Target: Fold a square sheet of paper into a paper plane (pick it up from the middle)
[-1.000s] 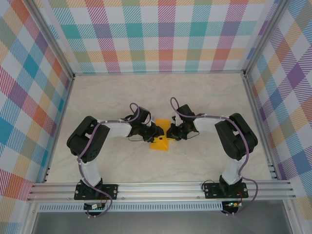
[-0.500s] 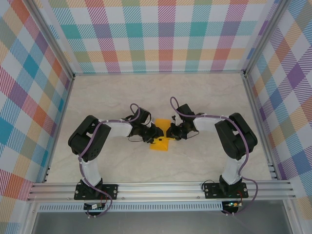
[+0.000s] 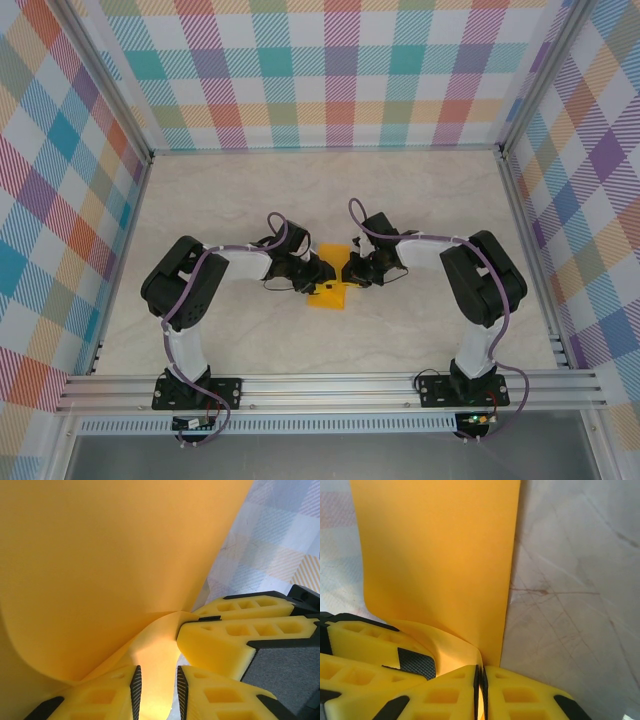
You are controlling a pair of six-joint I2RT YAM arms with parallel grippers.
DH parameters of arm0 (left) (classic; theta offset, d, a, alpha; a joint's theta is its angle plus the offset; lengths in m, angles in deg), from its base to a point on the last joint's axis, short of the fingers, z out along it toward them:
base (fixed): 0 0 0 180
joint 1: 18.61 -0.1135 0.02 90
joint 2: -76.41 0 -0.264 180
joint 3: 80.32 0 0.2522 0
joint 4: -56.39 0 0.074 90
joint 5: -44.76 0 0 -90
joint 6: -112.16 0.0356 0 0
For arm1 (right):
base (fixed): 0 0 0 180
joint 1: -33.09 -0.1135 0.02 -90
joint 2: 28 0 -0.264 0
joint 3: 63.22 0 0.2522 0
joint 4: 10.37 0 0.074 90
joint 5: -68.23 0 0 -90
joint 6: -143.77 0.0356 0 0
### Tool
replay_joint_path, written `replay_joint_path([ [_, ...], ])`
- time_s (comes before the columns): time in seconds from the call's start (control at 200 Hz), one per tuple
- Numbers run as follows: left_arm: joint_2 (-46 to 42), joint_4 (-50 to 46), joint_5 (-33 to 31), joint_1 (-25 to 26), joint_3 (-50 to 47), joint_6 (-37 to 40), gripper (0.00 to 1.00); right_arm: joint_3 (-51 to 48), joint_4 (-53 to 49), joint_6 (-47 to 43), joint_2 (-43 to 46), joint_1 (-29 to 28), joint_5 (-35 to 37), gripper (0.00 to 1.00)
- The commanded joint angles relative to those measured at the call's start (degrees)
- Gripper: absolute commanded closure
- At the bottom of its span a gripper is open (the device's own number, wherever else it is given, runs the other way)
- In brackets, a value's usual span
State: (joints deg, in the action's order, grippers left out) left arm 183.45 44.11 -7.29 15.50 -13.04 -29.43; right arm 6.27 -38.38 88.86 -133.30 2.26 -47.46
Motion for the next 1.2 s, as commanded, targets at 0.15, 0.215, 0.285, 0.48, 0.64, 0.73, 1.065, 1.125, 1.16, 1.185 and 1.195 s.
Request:
replay_joint_path([
  [0.15, 1.37, -1.99, -0.20, 0.78, 1.17, 0.82, 0.72, 1.14, -1.38, -1.30, -1.38, -0.02, 1.52, 0.87],
  [0.215, 1.54, -2.63, -0.32, 0.77, 1.28, 0.82, 0.72, 1.24, -1.39, -1.34, -1.31, -0.02, 1.61, 0.87],
  [0.285, 1.81, -3.71, -0.75, 0.78, 1.37, 0.89, 0.72, 1.40, -1.54, -1.18, -1.27, -0.02, 1.61, 0.86],
  [0.48, 2.42, -4.75, -1.28, 0.78, 1.41, 0.98, 0.72, 1.75, -1.71, -1.08, -1.43, -0.02, 1.35, 0.87],
  [0.64, 2.79, -5.86, -2.00, 0.78, 1.63, 1.10, 0.73, 1.76, -2.34, -0.51, 0.25, -0.02, 1.98, 0.85],
  [0.73, 2.86, -6.06, -2.14, 0.79, 1.42, 0.97, 0.74, 1.48, -3.04, 0.03, 2.81, -0.02, 4.20, 0.82],
  [1.065, 2.81, -6.53, -2.75, 0.83, 1.28, 1.01, 0.75, -0.64, -0.36, 0.60, 6.09, -0.11, 3.32, 0.81],
  [1.125, 2.79, -6.53, -2.71, 0.78, 1.28, 1.06, 0.75, -0.36, 0.25, 0.53, 4.93, -0.33, 1.77, 0.84],
  [1.16, 2.77, -6.64, -2.66, 0.80, 1.35, 1.05, 0.75, -0.11, 0.56, 0.43, 4.22, -0.42, 0.79, 0.84],
  [1.185, 2.75, -6.67, -2.81, 0.79, 1.33, 1.06, 0.75, 0.12, 0.74, 0.42, 3.82, -0.54, 0.27, 0.85],
  [1.195, 2.74, -6.71, -2.76, 0.78, 1.33, 1.06, 0.75, 0.18, 0.82, 0.42, 3.61, -0.61, 0.11, 0.85],
])
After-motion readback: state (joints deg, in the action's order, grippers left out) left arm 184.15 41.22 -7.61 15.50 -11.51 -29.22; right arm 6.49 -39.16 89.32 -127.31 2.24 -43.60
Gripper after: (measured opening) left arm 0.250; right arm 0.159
